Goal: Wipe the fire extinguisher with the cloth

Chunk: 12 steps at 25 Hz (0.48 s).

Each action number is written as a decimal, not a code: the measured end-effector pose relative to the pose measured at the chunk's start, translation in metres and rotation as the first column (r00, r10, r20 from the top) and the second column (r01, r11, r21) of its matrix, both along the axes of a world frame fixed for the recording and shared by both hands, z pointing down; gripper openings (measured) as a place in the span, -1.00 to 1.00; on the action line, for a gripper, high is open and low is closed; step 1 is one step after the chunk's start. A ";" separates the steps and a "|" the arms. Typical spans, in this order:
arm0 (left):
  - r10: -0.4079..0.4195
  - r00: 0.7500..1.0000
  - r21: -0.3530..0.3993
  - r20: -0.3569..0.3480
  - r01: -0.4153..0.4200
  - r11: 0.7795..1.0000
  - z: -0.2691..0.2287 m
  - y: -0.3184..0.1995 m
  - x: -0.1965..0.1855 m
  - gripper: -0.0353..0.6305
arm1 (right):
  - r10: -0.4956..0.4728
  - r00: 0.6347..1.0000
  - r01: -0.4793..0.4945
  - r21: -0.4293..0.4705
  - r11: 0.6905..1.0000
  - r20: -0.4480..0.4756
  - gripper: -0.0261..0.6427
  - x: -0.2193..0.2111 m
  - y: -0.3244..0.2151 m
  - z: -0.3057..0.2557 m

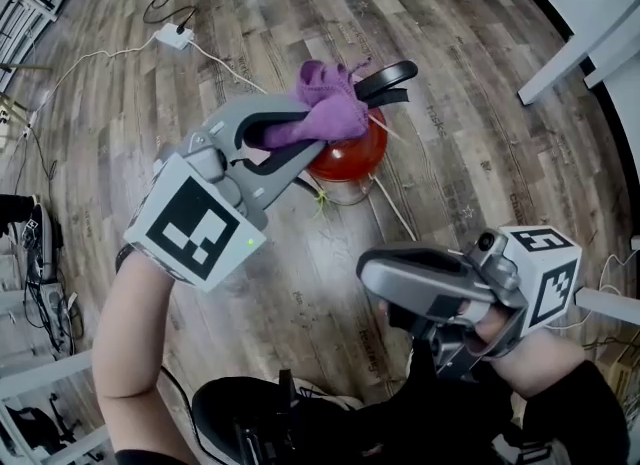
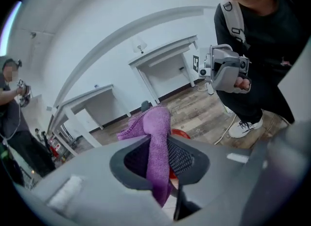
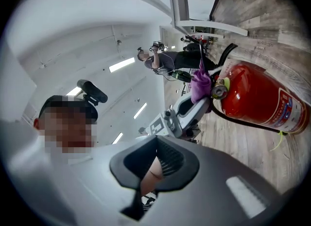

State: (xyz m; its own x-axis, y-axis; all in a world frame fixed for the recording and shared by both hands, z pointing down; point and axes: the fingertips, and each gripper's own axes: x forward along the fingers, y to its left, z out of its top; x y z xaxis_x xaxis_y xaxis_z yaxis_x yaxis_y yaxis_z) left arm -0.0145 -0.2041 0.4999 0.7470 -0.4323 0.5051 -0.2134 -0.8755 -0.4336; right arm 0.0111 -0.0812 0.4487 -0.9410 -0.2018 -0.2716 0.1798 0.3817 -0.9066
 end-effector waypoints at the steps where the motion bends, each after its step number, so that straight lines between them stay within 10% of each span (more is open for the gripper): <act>1: -0.025 0.999 -0.031 -0.033 0.024 0.999 0.003 0.002 -0.009 -0.65 | -0.003 1.000 0.003 0.005 1.000 -0.006 -0.93 -0.003 0.001 0.002; 8: -0.305 0.919 -0.364 -0.250 0.203 0.909 0.045 0.009 -0.076 -0.65 | -0.025 0.999 0.025 0.008 1.000 -0.021 -0.93 -0.019 0.008 0.001; 12: -0.472 0.743 -0.584 -0.475 0.136 0.801 0.044 0.016 -0.099 -0.66 | 0.048 0.997 -0.041 0.100 0.994 -0.069 -0.92 -0.019 -0.003 0.006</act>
State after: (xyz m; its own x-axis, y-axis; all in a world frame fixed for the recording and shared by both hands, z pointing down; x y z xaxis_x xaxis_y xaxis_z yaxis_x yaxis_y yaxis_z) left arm -0.1138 -0.1882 0.5437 0.8272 -0.5124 0.2306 -0.5619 -0.7601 0.3264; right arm -0.0077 -0.0845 0.4550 -0.9494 -0.2189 -0.2254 0.0976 0.4762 -0.8739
